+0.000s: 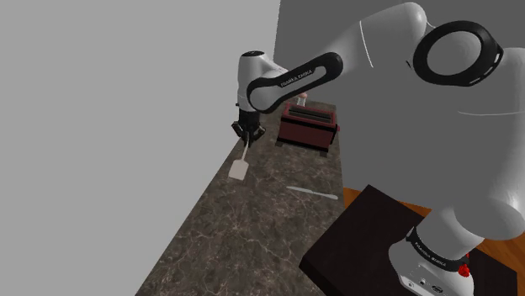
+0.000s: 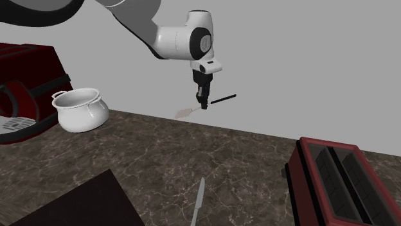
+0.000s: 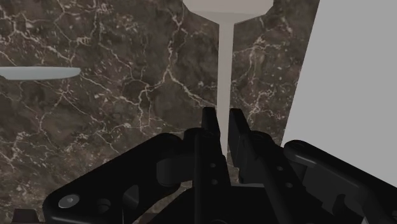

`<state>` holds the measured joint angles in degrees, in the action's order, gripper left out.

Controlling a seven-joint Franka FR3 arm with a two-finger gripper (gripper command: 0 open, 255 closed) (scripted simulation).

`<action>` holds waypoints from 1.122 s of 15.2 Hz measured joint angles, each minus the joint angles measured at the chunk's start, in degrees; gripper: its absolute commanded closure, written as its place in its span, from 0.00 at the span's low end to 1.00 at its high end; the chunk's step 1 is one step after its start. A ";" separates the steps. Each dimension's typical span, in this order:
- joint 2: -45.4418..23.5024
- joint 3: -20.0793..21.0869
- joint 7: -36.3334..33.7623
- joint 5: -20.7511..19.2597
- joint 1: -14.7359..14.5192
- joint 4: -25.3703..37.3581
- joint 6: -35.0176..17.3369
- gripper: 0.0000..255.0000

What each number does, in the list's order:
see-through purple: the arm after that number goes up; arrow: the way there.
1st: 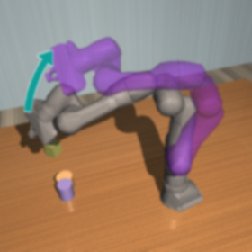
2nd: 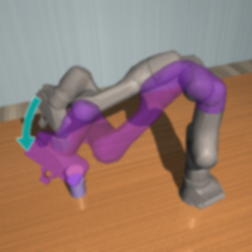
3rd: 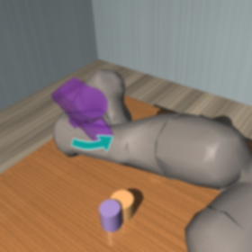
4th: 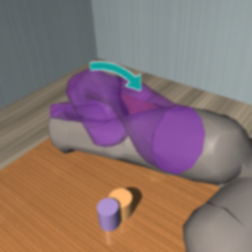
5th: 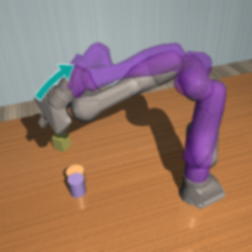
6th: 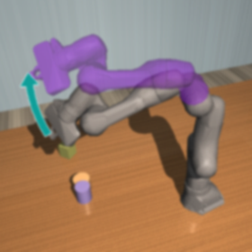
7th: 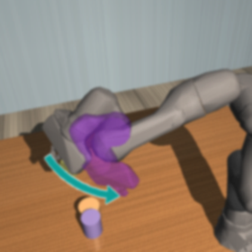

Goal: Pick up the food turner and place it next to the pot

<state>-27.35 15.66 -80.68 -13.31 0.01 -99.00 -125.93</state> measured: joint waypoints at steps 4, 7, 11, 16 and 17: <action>1.42 0.33 0.50 0.63 0.15 1.07 2.43 1.00; 2.98 0.67 0.23 1.03 0.05 0.26 3.17 1.00; 8.34 2.06 -2.51 1.90 -1.04 -7.06 1.31 1.00; 14.55 4.06 -6.65 3.08 -2.82 -17.15 -2.49 1.00; 16.43 4.61 -7.38 3.67 -3.16 -19.59 -3.05 1.00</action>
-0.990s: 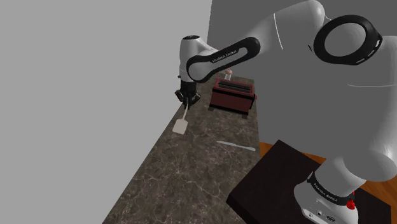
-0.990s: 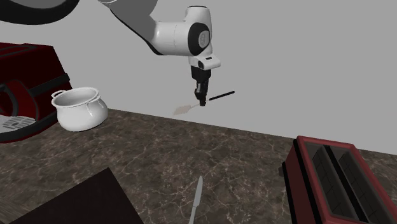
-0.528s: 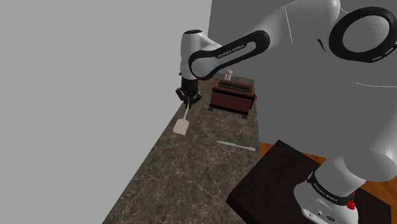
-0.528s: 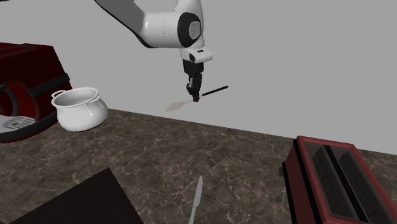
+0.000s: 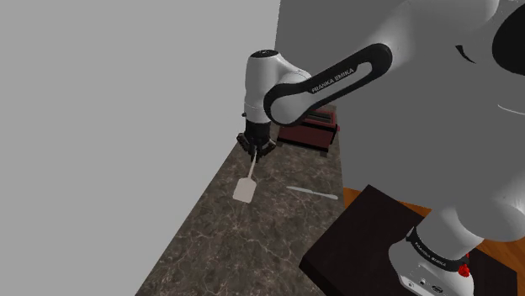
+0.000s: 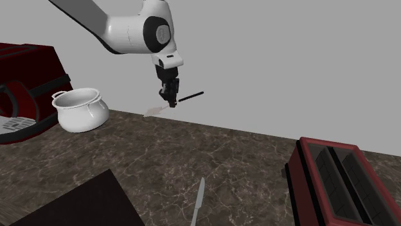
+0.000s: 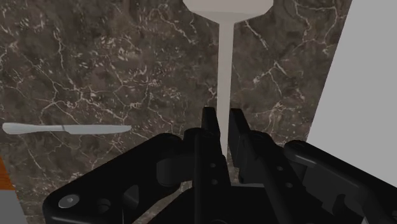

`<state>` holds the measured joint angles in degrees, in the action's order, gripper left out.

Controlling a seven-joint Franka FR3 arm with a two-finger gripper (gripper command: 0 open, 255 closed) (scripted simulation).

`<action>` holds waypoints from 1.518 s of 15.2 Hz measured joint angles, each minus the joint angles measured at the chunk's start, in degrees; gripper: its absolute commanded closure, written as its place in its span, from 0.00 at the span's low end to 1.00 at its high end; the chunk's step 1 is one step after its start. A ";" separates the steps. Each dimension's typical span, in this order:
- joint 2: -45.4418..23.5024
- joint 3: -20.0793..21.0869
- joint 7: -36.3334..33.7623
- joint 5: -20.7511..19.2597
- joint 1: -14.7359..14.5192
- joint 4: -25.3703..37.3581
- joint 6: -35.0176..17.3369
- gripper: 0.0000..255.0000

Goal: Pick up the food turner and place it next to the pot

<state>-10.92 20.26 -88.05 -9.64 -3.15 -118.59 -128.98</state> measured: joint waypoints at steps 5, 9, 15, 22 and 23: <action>5.96 2.72 -4.24 2.17 -2.52 -6.91 -1.05 1.00; 9.91 5.38 -8.47 4.06 -5.18 -11.68 -1.90 1.00; 15.09 9.21 -13.89 7.43 -9.04 -16.60 -1.91 1.00; 18.79 14.64 -21.89 10.87 -14.16 -19.59 -1.40 1.00; 19.28 15.59 -23.31 11.45 -15.04 -20.43 -1.80 1.00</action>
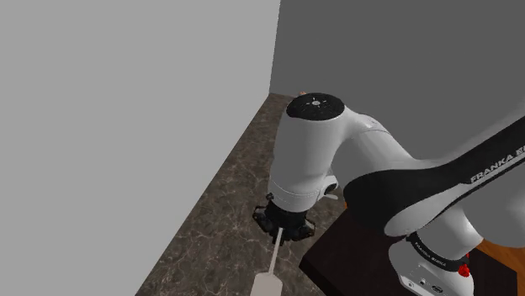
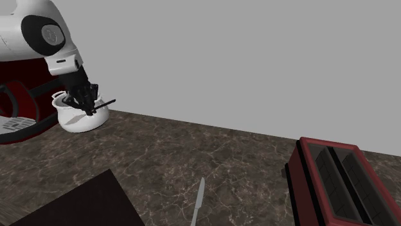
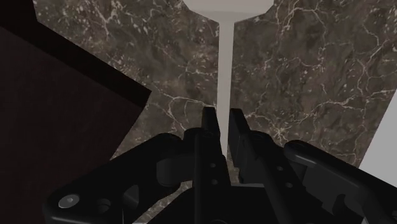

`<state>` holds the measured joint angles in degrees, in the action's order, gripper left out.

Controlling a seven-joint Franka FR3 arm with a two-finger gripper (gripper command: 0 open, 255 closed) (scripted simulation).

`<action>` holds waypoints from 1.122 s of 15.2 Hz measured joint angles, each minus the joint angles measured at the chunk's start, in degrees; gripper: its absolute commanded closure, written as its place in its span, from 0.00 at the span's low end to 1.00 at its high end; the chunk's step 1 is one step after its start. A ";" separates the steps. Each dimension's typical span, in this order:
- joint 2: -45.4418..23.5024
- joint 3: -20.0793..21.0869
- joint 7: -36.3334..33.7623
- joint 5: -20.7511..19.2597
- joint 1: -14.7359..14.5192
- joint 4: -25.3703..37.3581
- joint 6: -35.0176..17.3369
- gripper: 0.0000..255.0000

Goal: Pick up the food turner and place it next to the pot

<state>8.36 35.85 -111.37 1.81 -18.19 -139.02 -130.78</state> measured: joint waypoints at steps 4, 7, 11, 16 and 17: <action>0.64 3.72 -5.77 1.31 -2.98 0.03 0.63 1.00; -0.56 5.84 -9.40 0.78 -4.05 0.39 0.04 1.00; -3.12 6.81 -11.81 -1.30 -3.88 -0.88 -3.16 1.00; -7.08 7.35 -15.03 -5.24 -3.44 -2.01 -7.13 1.00; -7.73 7.31 -15.51 -5.99 -3.34 -2.37 -7.95 1.00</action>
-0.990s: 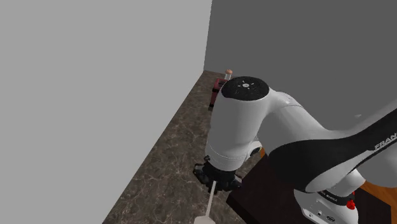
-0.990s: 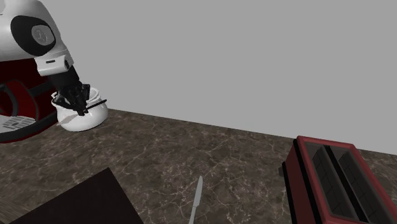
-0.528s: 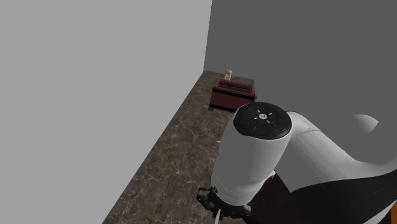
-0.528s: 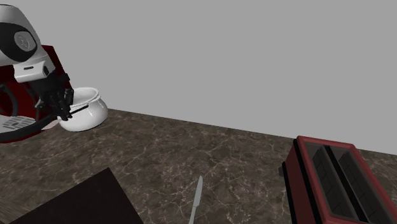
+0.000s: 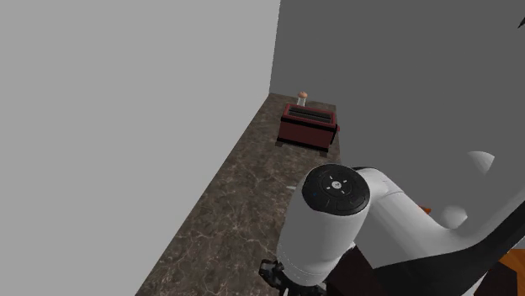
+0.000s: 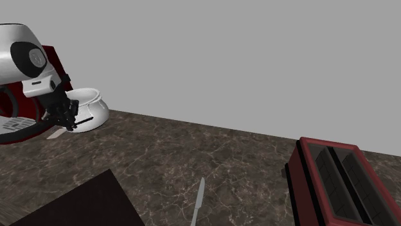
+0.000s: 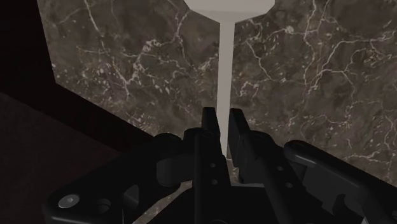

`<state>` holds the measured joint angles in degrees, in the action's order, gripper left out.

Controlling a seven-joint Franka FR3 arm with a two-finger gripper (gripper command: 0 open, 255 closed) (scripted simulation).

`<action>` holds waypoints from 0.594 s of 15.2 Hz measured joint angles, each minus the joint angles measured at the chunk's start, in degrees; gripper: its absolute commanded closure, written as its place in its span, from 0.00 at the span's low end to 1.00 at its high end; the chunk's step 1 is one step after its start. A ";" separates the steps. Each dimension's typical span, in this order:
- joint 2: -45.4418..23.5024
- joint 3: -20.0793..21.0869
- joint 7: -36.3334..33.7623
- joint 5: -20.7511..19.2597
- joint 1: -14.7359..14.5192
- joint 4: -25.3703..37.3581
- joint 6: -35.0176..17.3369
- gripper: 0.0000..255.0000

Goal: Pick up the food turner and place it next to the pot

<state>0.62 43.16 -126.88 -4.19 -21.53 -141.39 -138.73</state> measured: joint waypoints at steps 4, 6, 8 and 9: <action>-4.02 -0.35 -3.49 -4.66 0.02 -0.15 -2.88 1.00; -5.89 -0.80 -5.30 -7.04 -0.20 -0.35 -4.29 1.00; -7.57 -1.41 -7.06 -9.37 -0.54 -0.68 -5.71 1.00; -8.49 -1.81 -7.86 -10.57 -0.72 -0.61 -6.25 1.00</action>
<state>-7.87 41.35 -134.74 -14.75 -22.25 -142.00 -144.98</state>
